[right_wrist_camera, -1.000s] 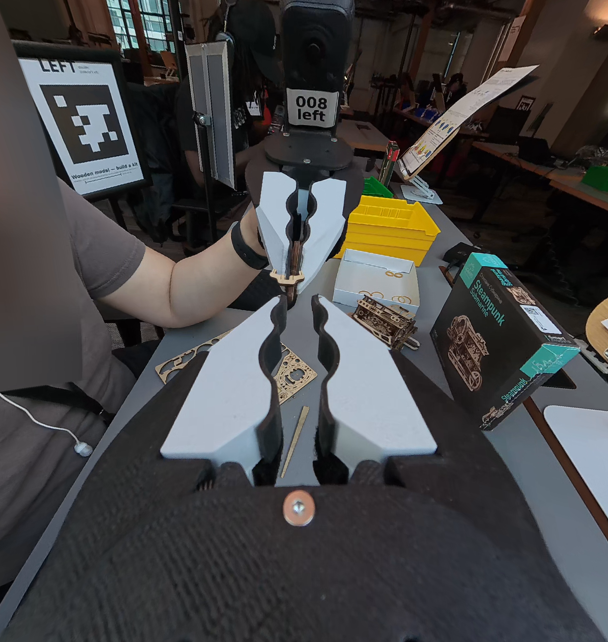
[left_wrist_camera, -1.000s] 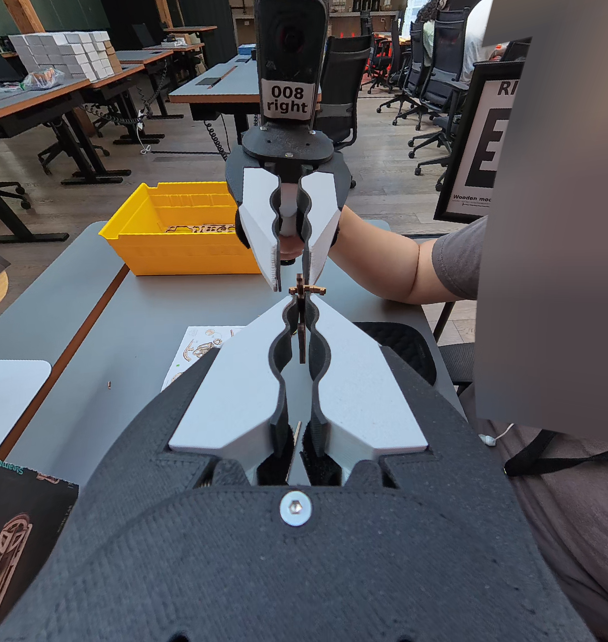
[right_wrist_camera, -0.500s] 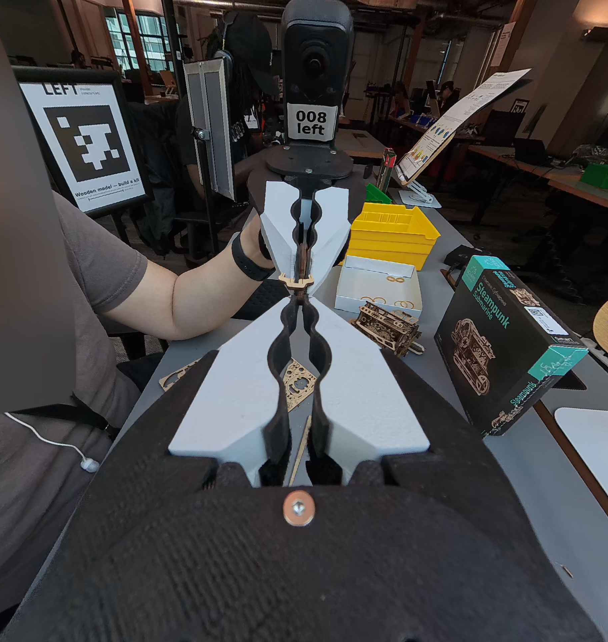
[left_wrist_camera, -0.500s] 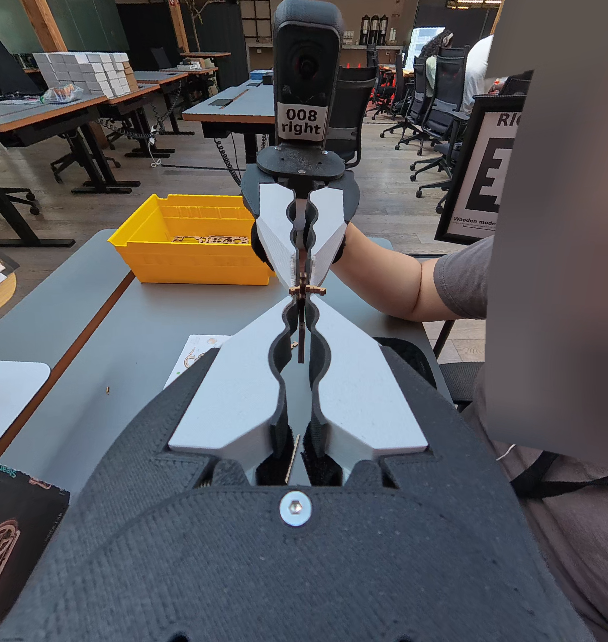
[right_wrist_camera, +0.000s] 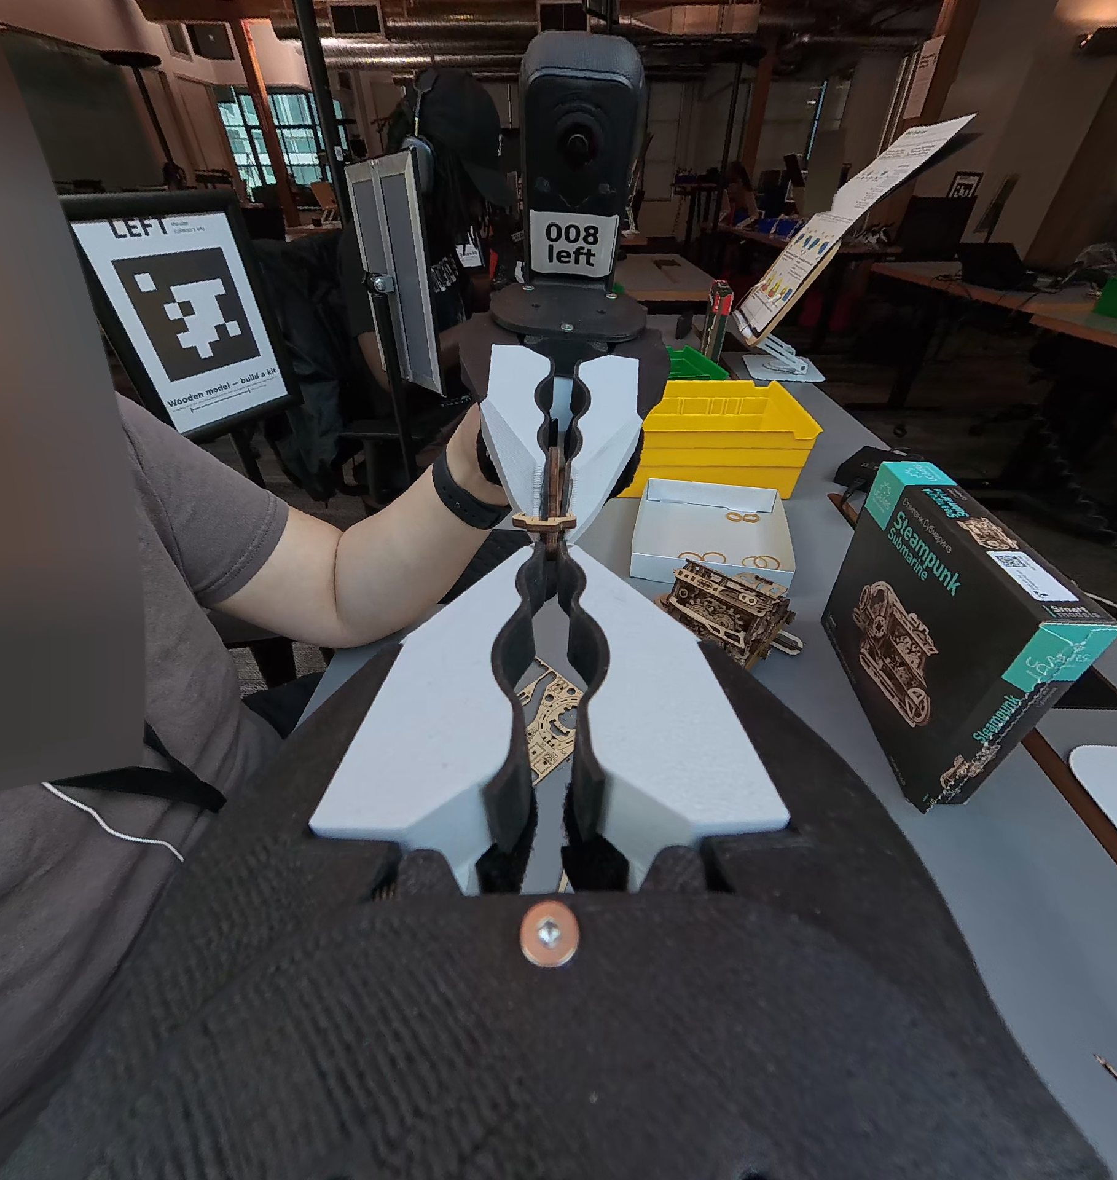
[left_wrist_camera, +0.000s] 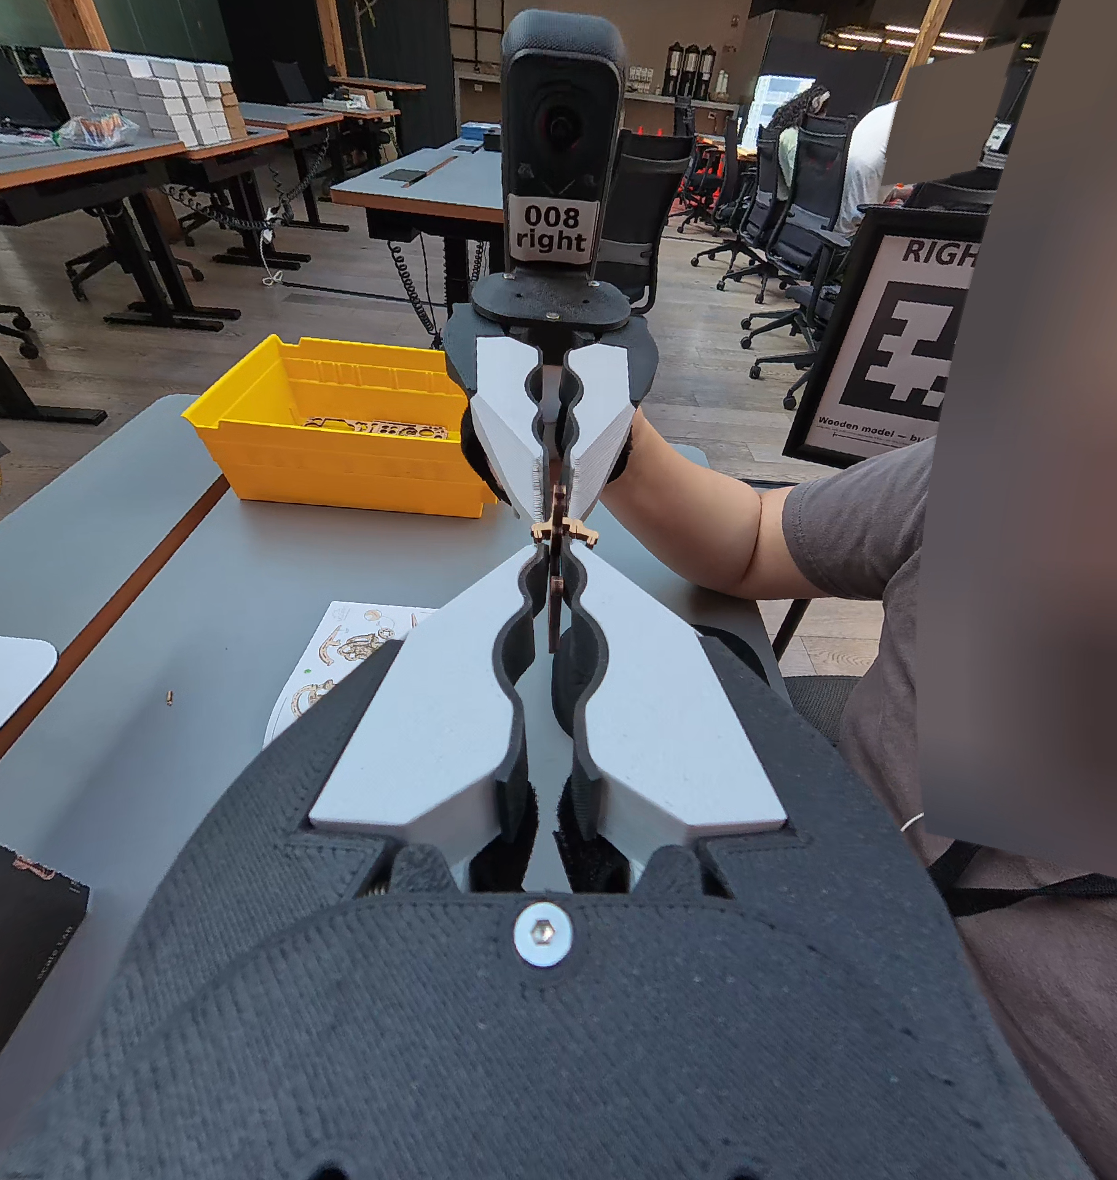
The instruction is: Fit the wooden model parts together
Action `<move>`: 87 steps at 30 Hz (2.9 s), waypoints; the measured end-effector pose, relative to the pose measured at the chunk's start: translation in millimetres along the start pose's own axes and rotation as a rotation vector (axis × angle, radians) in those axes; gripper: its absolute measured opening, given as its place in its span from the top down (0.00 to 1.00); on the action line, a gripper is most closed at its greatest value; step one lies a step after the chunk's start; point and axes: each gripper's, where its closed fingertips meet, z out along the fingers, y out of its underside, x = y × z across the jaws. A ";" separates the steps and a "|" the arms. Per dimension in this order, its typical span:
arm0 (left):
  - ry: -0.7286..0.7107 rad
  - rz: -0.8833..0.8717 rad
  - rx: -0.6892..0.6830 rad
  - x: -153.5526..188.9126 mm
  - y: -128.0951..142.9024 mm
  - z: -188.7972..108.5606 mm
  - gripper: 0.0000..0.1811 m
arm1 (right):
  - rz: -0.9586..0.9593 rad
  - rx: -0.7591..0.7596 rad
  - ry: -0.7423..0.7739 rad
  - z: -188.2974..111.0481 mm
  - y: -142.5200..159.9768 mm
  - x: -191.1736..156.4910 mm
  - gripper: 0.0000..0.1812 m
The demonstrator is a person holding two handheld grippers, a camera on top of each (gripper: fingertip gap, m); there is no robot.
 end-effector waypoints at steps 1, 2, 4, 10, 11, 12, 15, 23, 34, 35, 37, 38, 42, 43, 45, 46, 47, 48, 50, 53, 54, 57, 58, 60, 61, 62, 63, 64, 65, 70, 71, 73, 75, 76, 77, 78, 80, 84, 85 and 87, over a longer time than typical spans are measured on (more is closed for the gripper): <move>-0.001 -0.004 -0.002 -0.2 0.3 -0.1 1.00 | 0.008 0.000 -0.002 0.1 0.3 0.3 1.00; -0.002 -0.008 -0.003 -0.6 0.5 -0.3 1.00 | 0.020 0.003 -0.005 0.1 0.3 0.7 1.00; 0.000 -0.016 -0.005 -0.8 0.9 -0.7 1.00 | 0.040 0.014 -0.014 -0.2 -0.5 1.0 1.00; -0.004 -0.027 -0.008 -3.2 2.4 -0.7 1.00 | 0.087 0.027 -0.020 -2.3 -1.1 4.0 1.00; -0.004 -0.030 -0.010 -3.7 2.9 -0.6 1.00 | 0.096 0.024 -0.022 -2.3 -0.4 4.3 1.00; -0.003 -0.036 -0.011 -3.9 3.3 -0.6 1.00 | 0.109 0.025 -0.025 -2.2 0.0 4.8 1.00; 0.010 -0.057 -0.008 -3.9 3.4 -1.0 1.00 | 0.169 0.035 -0.052 -1.8 0.9 5.2 1.00; 0.010 -0.066 0.004 -5.0 1.9 -7.3 0.96 | 0.197 0.050 -0.058 -3.6 0.9 8.6 1.00; 0.018 -0.096 0.017 -10.4 3.6 -7.3 0.91 | 0.196 0.119 -0.033 -11.3 -9.4 14.3 1.00; 0.015 -0.092 0.022 -11.6 3.5 -5.6 0.92 | 0.195 0.127 -0.029 -12.3 -10.5 15.1 0.99; 0.016 -0.084 0.046 -12.6 0.4 -3.8 0.94 | 0.197 0.136 -0.026 -14.3 -12.1 15.9 1.00; 0.021 -0.082 0.062 -12.5 -1.7 -3.9 0.95 | 0.200 0.144 -0.025 -15.5 -13.4 16.4 1.00; 0.030 -0.105 0.102 -15.6 -5.9 -6.0 0.98 | 0.204 0.153 -0.018 -17.9 -14.2 18.6 1.00; 0.030 -0.107 0.109 -16.6 -6.3 -6.0 0.98 | 0.204 0.152 -0.017 -17.8 -13.9 18.8 1.00; 0.033 -0.113 0.114 -17.5 -6.2 -5.5 0.98 | 0.204 0.150 -0.014 -17.2 -13.1 19.6 1.00; 0.038 -0.114 0.116 -17.4 -6.3 -5.2 1.00 | 0.205 0.148 -0.012 -17.0 -12.4 20.1 1.00; 0.037 -0.112 0.118 -17.8 -6.2 -4.7 1.00 | 0.205 0.150 -0.009 -17.5 -12.5 20.8 1.00; 0.033 -0.109 0.119 -18.7 -6.2 -4.2 1.00 | 0.207 0.151 -0.008 -17.9 -12.4 21.5 1.00; 0.033 -0.112 0.113 -19.2 -5.2 -3.6 1.00 | 0.209 0.150 -0.009 -18.4 -11.7 22.3 1.00; 0.042 -0.152 0.108 -21.1 -4.3 -4.3 1.00 | 0.216 0.144 -0.011 -17.5 -9.6 23.4 0.99; 0.049 -0.170 0.107 -21.3 -3.9 -4.6 1.00 | 0.219 0.144 -0.014 -17.2 -9.2 23.5 0.99; 0.064 -0.222 0.117 -22.9 -4.3 -4.8 1.00 | 0.220 0.151 -0.011 -17.1 -9.3 25.0 1.00; 0.065 -0.235 0.119 -23.6 -4.3 -4.7 1.00 | 0.220 0.152 -0.007 -17.4 -9.0 25.9 0.99; 0.065 -0.250 0.117 -24.6 -3.4 -3.9 1.00 | 0.215 0.149 0.000 -17.8 -8.3 27.2 0.99; 0.065 -0.253 0.116 -24.9 -3.2 -3.7 1.00 | 0.212 0.146 0.004 -17.9 -7.9 27.6 0.99; 0.065 -0.253 0.115 -24.7 -3.2 -3.7 1.00 | 0.209 0.145 0.005 -18.0 -8.0 27.6 0.99; 0.066 -0.253 0.115 -24.6 -3.3 -3.7 1.00 | 0.206 0.144 0.008 -18.1 -8.2 27.8 0.99; 0.066 -0.253 0.116 -24.5 -3.5 -4.1 1.00 | 0.201 0.142 0.016 -18.4 -8.2 28.5 0.97; 0.066 -0.253 0.118 -24.4 -4.0 -4.6 1.00 | 0.194 0.139 0.028 -19.0 -8.0 29.9 0.95; 0.059 -0.251 0.118 -24.9 -4.8 -8.2 1.00 | 0.098 0.140 0.068 -23.9 -13.7 29.4 0.84; 0.060 -0.252 0.118 -24.7 -4.9 -8.8 1.00 | 0.043 0.144 0.086 -24.6 -16.0 28.1 0.82; 0.052 -0.250 0.111 -25.2 -4.1 -8.9 1.00 | -0.063 0.144 0.134 -24.7 -19.7 25.8 0.81; 0.042 -0.246 0.103 -25.5 -3.4 -8.2 1.00 | -0.156 0.118 0.195 -22.9 -19.5 26.3 0.78; 0.039 -0.244 0.099 -25.2 -3.0 -7.5 1.00 | -0.200 0.104 0.217 -21.6 -19.1 25.5 0.77; 0.041 -0.241 0.095 -24.4 -2.9 -6.9 1.00 | -0.245 0.094 0.240 -20.6 -19.2 24.7 0.77; 0.042 -0.240 0.093 -23.6 -3.0 -6.4 1.00 | -0.296 0.091 0.255 -20.0 -20.3 22.2 0.78; 0.040 -0.238 0.089 -23.0 -3.0 -5.6 1.00 | -0.392 0.088 0.305 -20.8 -23.0 19.9 0.78; 0.036 -0.231 0.086 -22.0 -3.3 -5.3 1.00 | -0.459 0.050 0.333 -18.8 -20.8 17.1 0.82; 0.036 -0.231 0.086 -21.8 -3.4 -5.2 1.00 | -0.450 0.043 0.332 -17.5 -19.6 17.5 0.82; 0.033 -0.228 0.084 -21.8 -3.2 -4.7 1.00 | -0.437 0.036 0.331 -15.3 -18.0 18.3 0.82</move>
